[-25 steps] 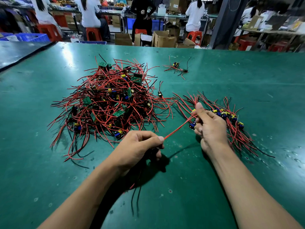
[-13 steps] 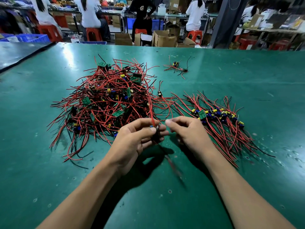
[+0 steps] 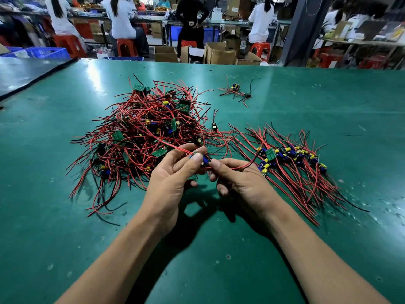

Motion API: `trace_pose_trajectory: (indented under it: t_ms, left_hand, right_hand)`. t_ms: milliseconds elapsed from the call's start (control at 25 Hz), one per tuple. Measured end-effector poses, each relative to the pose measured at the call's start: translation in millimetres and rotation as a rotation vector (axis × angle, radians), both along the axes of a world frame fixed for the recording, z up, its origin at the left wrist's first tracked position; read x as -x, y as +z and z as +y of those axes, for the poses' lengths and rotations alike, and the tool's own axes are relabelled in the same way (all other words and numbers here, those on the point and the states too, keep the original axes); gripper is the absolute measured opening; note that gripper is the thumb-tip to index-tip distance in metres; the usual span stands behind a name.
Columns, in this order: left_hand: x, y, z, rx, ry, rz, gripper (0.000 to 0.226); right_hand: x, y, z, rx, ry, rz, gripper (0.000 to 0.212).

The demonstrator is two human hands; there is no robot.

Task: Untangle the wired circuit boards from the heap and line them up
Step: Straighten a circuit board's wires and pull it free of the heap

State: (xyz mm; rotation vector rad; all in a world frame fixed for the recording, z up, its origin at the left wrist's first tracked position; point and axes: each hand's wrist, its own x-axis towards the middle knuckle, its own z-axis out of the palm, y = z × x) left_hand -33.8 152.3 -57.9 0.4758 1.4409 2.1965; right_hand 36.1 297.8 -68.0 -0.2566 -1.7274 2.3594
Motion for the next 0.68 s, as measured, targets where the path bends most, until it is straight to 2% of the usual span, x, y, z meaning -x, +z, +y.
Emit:
trace_pose_trajectory:
  t_ms: [160,280,360,480,560,680]
  left_hand:
    - [0.6,-0.4,-0.8,0.011,-0.064,-0.097,0.043]
    - [-3.1,1.0,-1.5,0.002,-0.211,-0.272,0.027]
    - [-5.1,1.7,-2.4,0.013,-0.295,-0.310,0.016]
    - [-6.0,4.8,-5.4,0.017,-0.398,-0.340,0.023]
    - [-4.9,6.2,-7.1,0.002,-0.417,-0.338,0.025]
    - [-2.2,4.4,-6.4,-0.033,-0.397,-0.346,0.024]
  right_hand:
    - [0.6,8.5,4.4,0.213,-0.007,0.013,0.014]
    - [-3.5,11.3,8.9,0.292,0.115,0.011,0.018]
    - [-5.9,11.2,9.1,0.314,0.205,0.017,0.018]
    - [-8.1,11.5,8.2,0.254,0.269,-0.015,0.017]
    - [-8.2,11.4,7.8,0.213,0.248,-0.049,0.014]
    - [-5.6,8.6,8.9,0.269,0.165,-0.062,0.007]
